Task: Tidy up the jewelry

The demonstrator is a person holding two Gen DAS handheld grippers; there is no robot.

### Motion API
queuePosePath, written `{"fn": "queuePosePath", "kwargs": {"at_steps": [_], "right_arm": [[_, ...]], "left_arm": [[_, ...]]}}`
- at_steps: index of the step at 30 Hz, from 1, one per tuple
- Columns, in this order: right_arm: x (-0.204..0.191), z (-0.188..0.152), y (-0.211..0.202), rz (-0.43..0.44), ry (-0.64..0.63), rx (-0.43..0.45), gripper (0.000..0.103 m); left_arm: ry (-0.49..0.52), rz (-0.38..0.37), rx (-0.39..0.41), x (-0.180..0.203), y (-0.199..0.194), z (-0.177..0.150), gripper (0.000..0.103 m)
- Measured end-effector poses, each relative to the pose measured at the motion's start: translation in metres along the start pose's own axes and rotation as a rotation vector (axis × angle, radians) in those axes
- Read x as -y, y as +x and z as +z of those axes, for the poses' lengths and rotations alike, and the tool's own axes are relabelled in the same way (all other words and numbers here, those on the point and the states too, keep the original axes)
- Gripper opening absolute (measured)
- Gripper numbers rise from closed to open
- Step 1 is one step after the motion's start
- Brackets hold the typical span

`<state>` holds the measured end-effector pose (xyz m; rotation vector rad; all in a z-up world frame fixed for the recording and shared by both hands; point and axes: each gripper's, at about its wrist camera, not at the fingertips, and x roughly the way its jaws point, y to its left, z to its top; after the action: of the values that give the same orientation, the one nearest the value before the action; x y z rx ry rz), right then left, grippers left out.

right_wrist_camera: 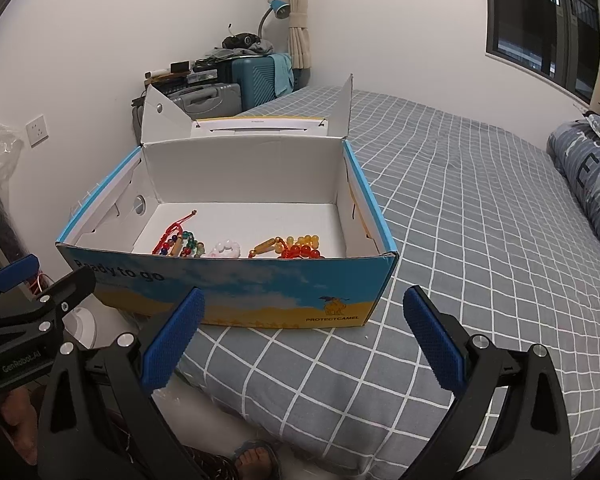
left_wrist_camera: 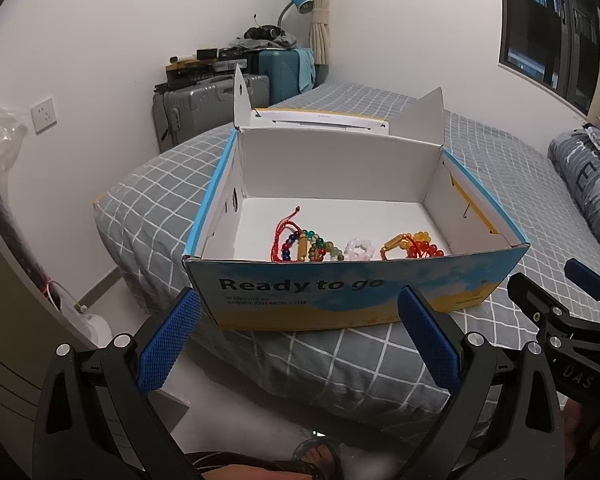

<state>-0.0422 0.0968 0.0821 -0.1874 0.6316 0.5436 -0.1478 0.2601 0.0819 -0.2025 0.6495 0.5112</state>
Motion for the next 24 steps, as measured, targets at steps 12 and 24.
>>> {"fn": "queuePosePath", "kwargs": {"at_steps": [12,24], "right_arm": [[0.0,0.0001,0.0003,-0.001,0.0,-0.001,0.095],[0.0001,-0.0002,0.0006,0.0,0.009,-0.005,0.095]], "left_arm": [[0.008,-0.001,-0.009,0.0028,0.0004,-0.0004,0.097],[0.008,-0.006,-0.009,0.0064,0.0006,-0.0008,0.097]]}}
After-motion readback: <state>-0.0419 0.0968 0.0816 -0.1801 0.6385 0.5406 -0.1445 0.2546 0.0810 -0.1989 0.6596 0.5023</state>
